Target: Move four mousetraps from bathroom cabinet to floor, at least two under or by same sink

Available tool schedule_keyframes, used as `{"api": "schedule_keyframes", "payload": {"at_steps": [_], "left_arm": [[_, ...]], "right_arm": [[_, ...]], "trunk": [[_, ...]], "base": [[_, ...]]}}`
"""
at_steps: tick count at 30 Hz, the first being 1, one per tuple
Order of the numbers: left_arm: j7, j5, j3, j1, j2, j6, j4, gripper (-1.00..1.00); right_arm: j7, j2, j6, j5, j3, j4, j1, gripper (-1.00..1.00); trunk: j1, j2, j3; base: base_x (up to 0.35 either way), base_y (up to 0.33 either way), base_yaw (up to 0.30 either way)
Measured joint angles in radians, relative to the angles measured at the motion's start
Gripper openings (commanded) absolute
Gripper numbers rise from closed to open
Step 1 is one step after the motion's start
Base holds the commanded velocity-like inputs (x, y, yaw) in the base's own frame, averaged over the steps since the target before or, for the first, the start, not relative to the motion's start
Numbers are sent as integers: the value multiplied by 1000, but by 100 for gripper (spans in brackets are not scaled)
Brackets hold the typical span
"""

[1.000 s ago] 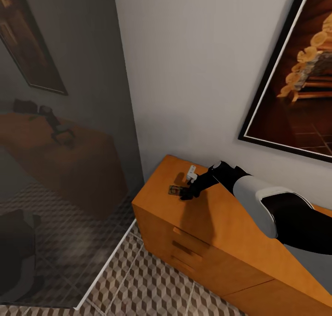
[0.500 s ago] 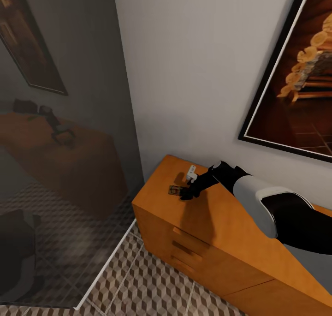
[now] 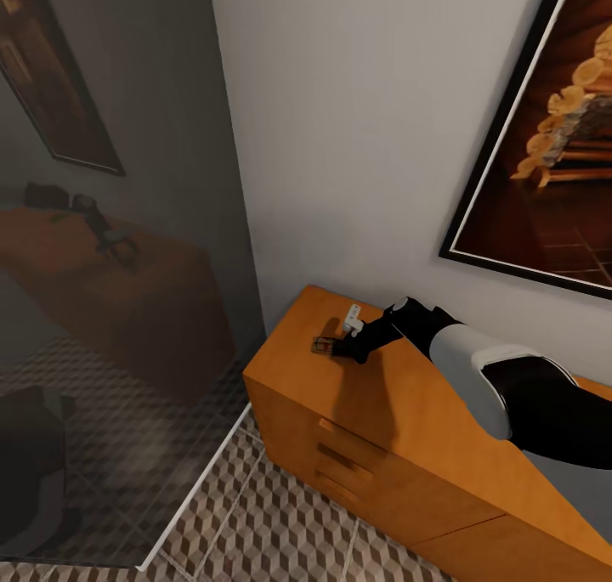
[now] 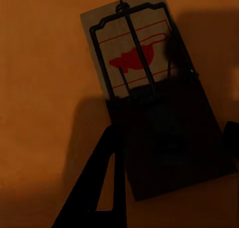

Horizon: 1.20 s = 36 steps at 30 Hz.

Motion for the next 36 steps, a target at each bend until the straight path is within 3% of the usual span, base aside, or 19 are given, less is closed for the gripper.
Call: {"api": "schedule_keyframes", "payload": {"at_steps": [36], "left_arm": [[0, 0, 0, 0, 0, 0, 0, 100]], "right_arm": [[3, 2, 3, 3, -6, -12, 5, -100]], "trunk": [[0, 0, 0]], "base": [[0, 0, 0]]}}
